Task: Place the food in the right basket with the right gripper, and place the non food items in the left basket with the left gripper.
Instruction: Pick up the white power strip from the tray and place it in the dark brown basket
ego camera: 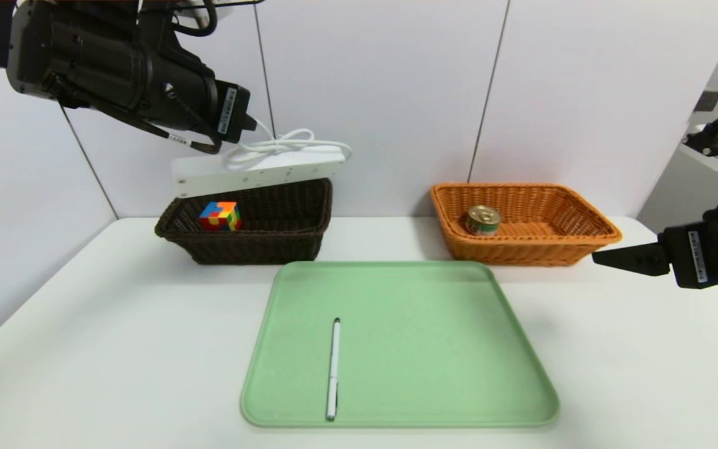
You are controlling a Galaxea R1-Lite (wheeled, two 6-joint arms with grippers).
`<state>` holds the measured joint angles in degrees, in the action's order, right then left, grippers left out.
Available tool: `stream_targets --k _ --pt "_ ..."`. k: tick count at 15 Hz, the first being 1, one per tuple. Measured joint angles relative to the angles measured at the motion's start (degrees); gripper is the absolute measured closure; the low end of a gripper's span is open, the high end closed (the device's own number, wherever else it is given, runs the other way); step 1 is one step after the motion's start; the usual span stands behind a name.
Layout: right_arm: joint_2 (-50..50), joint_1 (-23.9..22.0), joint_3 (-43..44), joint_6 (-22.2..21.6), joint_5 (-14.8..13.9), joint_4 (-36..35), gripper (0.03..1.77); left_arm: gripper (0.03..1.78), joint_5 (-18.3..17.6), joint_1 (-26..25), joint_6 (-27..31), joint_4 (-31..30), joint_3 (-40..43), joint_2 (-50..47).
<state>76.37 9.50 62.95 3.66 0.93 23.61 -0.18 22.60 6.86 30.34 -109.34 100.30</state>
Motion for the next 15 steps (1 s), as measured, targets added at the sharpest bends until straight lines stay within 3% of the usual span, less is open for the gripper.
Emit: stream_targets --k 9,15 --pt "-0.11 -0.44 -0.78 0.02 0.04 -0.02 0.10 1.72 -6.97 -10.26 7.77 -2.04 0.44 2.17" --pt "0.02 -0.55 -1.18 0.00 -0.07 0.04 0.10 1.72 -10.40 -12.52 12.56 -2.34 0.07 4.68"
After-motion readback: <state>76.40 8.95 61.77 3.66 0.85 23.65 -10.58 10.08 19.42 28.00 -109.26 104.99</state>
